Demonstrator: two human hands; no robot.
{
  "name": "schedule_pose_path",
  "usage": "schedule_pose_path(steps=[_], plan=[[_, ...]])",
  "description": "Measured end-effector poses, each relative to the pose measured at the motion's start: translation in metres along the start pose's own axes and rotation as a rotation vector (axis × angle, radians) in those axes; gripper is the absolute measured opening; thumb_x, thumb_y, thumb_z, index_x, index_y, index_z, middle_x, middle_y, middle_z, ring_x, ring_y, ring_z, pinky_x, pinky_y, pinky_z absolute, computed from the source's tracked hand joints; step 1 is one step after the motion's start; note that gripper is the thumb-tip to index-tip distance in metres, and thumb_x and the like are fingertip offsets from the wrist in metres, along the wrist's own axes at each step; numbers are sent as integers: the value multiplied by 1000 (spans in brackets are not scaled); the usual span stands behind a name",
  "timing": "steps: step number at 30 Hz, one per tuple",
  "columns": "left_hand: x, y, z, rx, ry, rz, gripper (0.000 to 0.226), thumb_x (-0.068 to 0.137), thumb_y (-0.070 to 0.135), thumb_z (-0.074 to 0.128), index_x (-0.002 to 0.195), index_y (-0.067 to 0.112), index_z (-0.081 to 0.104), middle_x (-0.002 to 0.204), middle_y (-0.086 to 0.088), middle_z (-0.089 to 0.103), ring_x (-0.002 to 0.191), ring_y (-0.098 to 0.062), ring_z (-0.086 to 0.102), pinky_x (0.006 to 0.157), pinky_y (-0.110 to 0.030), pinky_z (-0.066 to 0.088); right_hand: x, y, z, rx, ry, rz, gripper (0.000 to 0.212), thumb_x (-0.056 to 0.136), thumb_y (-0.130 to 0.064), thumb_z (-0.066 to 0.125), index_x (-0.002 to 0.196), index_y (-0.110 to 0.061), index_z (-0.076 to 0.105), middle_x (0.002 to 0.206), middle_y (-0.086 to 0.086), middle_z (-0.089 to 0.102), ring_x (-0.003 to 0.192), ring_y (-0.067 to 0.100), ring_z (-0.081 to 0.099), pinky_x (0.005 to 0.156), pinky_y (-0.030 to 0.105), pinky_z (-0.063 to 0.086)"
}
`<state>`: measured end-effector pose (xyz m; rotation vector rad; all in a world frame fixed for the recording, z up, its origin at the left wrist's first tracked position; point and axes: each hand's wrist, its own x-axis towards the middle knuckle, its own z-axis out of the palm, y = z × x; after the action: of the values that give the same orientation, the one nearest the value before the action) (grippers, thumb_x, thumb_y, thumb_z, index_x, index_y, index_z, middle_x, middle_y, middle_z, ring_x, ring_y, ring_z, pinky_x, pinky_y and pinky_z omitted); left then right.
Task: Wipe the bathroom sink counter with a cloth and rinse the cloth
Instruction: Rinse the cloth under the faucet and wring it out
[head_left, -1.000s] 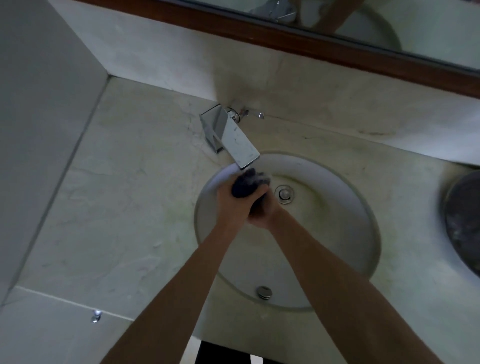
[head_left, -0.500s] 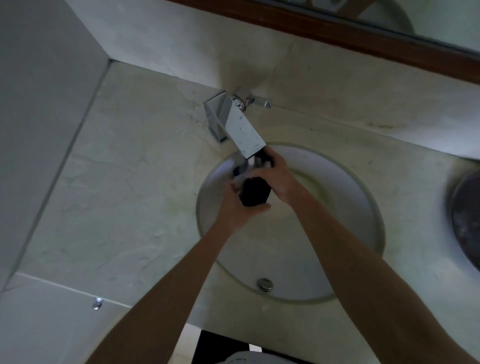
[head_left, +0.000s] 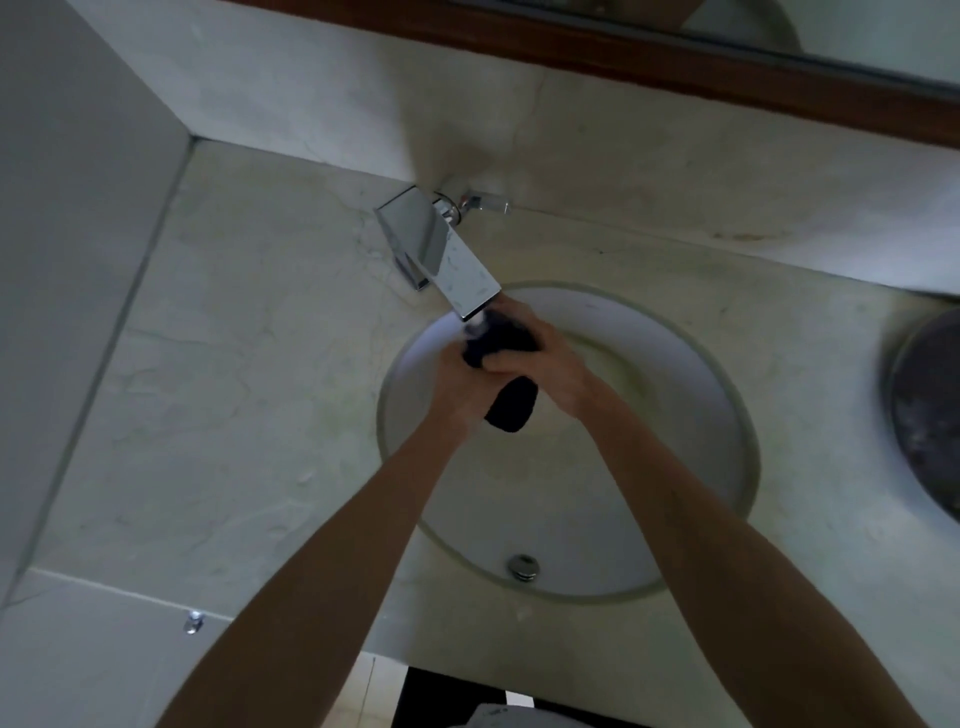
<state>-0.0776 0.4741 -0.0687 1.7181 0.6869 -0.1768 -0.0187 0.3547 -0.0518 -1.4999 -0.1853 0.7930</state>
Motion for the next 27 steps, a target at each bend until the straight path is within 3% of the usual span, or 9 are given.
schedule_pose_path(steps=[2,5,9,12,14,17,20,25,27], plan=[[5,2,1,-61,54,-34,31,79,16,85,105,11,68,96,8,71,86,-5,70,74,-15,56,2,5,-8,322,-46,76,57,81,-16,65,137,-15,53,139,5,58,127,17,56,110,35,43],[14,3,0,-60,48,-67,37,72,29,85,95,9,64,88,5,70,82,-7,70,84,-31,60,5,26,-8,376,233,189,42,91,-31,59,133,-25,58,139,-7,60,130,11,53,114,36,36],[9,11,2,-93,124,-70,36,75,20,88,101,11,64,89,10,69,73,10,65,66,-11,51,11,52,13,340,527,619,47,98,-54,50,131,-21,57,130,-9,56,113,14,56,95,37,45],[0,16,10,-139,262,-82,36,71,22,88,92,25,59,84,13,65,69,10,63,68,-17,52,14,56,31,732,301,846,58,90,-67,47,122,-20,61,122,1,65,115,27,59,99,45,46],[-5,20,15,-178,309,-93,45,65,30,89,91,34,54,88,15,65,80,2,66,75,-25,55,21,54,41,1002,230,739,54,95,-57,46,116,-13,68,113,11,73,108,29,64,94,40,49],[-13,19,7,-132,366,-76,40,70,16,87,95,29,60,90,20,61,95,-10,67,83,-27,53,38,46,49,873,290,674,42,101,-35,44,126,-4,59,119,16,66,113,30,60,107,38,43],[-19,8,-4,-59,349,53,50,65,24,80,112,16,64,105,6,69,102,-11,67,92,-37,57,56,70,42,609,304,635,28,105,-17,41,123,-3,57,112,14,61,113,34,60,84,28,57],[-26,4,-11,5,414,135,49,72,27,89,114,20,64,101,12,69,95,-2,65,87,-29,57,55,33,44,471,336,666,32,102,-30,55,84,-5,65,77,9,71,72,24,62,51,27,56],[-25,3,-11,-4,401,129,44,74,31,89,110,28,64,99,17,69,93,1,66,83,-21,56,55,37,38,277,409,694,39,96,-40,63,79,-5,64,79,14,70,70,27,63,57,34,59]])
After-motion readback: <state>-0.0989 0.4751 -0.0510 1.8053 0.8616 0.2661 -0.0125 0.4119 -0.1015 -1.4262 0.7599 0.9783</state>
